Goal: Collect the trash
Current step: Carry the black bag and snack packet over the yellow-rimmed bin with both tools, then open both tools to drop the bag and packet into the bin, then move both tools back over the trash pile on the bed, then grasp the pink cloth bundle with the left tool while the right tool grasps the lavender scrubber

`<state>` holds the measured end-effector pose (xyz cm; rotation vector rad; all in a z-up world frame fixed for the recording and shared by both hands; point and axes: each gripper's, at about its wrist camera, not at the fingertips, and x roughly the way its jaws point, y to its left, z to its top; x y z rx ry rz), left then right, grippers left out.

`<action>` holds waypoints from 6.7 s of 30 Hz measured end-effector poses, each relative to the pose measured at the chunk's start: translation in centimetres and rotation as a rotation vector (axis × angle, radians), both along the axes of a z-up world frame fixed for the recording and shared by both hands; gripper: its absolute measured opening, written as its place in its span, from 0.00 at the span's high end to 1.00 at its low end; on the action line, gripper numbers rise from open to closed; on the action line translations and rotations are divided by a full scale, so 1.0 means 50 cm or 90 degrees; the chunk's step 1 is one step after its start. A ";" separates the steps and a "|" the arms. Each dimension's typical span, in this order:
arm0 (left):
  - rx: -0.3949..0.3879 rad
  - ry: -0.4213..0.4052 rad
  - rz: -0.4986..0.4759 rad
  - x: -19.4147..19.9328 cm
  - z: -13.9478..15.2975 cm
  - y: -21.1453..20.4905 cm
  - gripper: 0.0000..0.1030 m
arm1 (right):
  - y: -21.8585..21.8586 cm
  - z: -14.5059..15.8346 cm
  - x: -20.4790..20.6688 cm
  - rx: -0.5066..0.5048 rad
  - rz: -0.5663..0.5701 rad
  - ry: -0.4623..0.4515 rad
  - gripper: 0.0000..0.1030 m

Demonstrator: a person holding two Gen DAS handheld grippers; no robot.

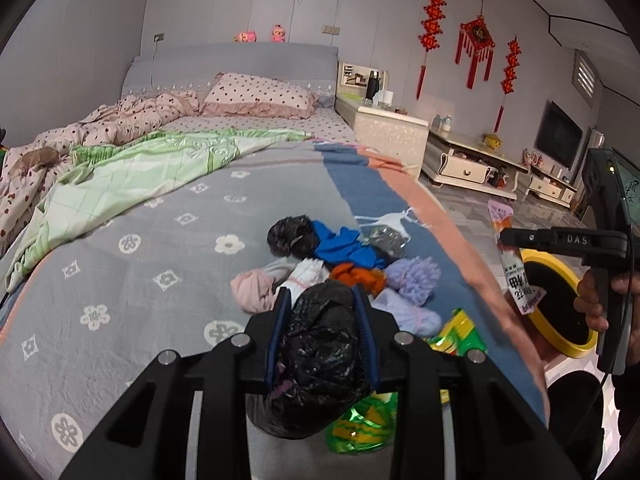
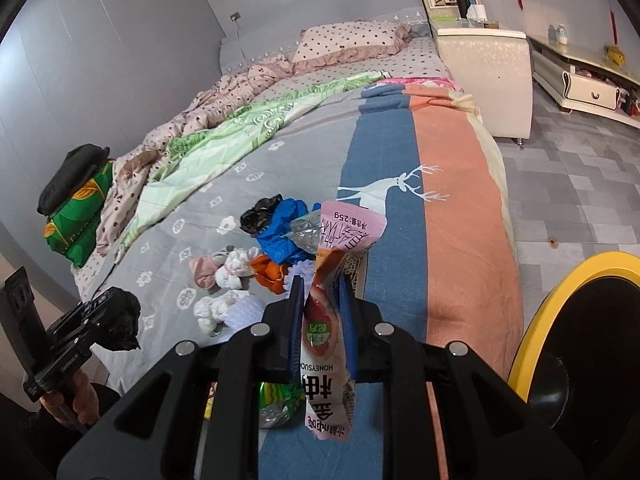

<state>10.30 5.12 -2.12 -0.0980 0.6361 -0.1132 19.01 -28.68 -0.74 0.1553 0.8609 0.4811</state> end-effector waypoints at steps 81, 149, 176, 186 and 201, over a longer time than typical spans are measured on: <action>-0.001 0.082 -0.326 0.211 -0.019 -0.701 0.31 | -0.660 0.038 -0.153 0.040 -0.367 -0.004 0.61; 0.046 0.146 0.137 0.254 -0.156 0.129 0.13 | 0.122 -0.088 0.094 -0.118 0.011 0.049 0.34; 0.021 0.193 0.078 0.309 -0.237 0.113 0.48 | 0.200 -0.210 0.160 -0.168 0.057 0.107 0.42; 0.017 0.186 0.045 0.304 -0.237 0.098 0.69 | 0.226 -0.219 0.165 -0.181 0.069 0.098 0.56; -0.005 0.160 0.054 0.268 -0.205 0.110 0.71 | 0.203 -0.159 0.125 -0.162 0.060 0.061 0.58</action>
